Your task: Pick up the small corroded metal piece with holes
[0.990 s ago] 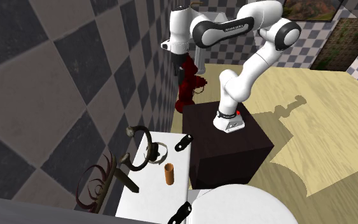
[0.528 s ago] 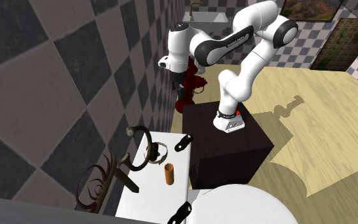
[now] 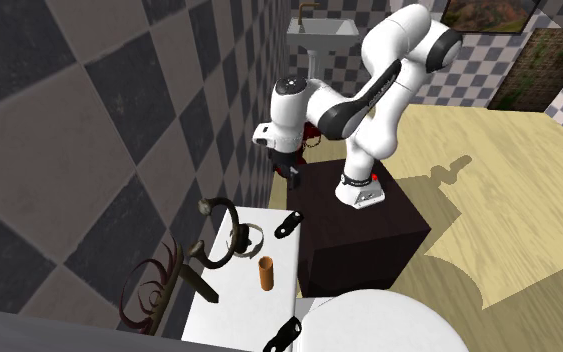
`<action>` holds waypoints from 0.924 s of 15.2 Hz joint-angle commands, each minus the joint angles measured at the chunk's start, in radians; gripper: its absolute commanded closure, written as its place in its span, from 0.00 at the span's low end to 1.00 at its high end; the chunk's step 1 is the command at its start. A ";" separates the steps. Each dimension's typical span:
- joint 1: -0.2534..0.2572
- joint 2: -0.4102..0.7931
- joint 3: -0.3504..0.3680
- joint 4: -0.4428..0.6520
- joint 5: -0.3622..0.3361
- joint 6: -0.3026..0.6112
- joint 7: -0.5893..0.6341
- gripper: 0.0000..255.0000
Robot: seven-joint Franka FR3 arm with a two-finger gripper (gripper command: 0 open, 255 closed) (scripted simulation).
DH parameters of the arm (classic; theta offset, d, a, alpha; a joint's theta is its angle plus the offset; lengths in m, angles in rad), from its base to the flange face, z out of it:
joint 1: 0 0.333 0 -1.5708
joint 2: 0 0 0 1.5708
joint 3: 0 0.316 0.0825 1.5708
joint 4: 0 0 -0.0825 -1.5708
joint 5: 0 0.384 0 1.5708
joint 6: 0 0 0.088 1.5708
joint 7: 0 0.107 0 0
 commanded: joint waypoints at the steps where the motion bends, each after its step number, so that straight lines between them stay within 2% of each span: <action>1: 0.020 0.044 0.036 0.004 -0.005 0.033 0.013 0.00; 8: 0.075 0.218 0.167 0.035 -0.056 0.138 0.085 0.00; 14: 0.068 0.268 0.179 -0.006 -0.080 0.224 0.115 0.00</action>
